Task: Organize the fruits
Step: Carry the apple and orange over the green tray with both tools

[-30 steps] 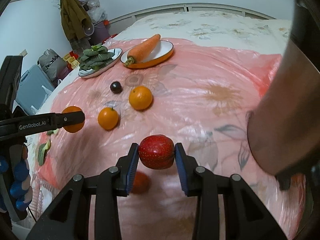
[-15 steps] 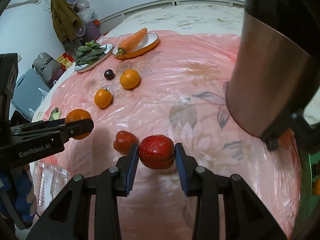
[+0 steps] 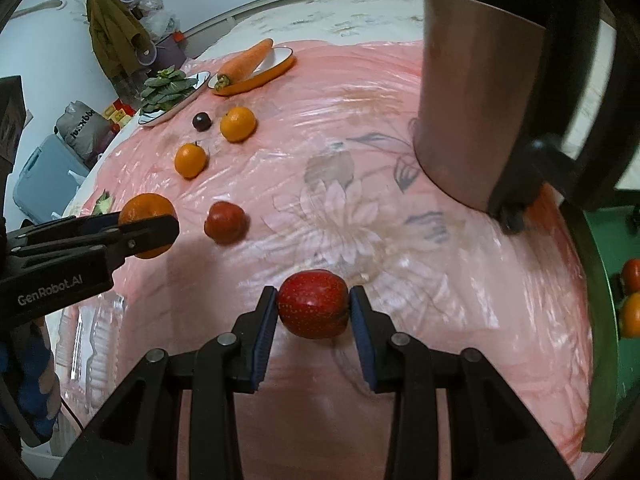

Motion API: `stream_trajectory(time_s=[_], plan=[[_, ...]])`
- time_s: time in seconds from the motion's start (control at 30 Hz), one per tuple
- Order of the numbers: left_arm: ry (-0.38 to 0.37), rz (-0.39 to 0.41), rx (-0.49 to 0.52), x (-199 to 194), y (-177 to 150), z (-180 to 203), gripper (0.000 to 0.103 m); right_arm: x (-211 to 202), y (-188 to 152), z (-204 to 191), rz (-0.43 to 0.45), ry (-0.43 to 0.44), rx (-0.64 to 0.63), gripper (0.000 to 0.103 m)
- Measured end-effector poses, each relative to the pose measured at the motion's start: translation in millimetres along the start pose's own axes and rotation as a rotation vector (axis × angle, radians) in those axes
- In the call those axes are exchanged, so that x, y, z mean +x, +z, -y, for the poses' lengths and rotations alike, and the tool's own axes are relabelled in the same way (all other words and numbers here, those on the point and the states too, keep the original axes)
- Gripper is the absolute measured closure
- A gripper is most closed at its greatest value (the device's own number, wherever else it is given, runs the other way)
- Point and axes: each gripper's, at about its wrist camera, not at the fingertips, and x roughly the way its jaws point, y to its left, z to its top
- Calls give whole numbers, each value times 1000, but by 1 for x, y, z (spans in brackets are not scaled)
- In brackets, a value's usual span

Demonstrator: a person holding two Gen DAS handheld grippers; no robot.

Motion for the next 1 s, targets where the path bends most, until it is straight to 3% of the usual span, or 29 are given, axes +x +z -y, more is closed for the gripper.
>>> stream_trajectory(time_s=[0.4,1.0], plan=[[-25,-30,112,1,-8,45,66,-23,-20,38,4,-41,59,41],[-110,-78,302,3,-16,145,66,-72,-45,112,53,-128,187,41]])
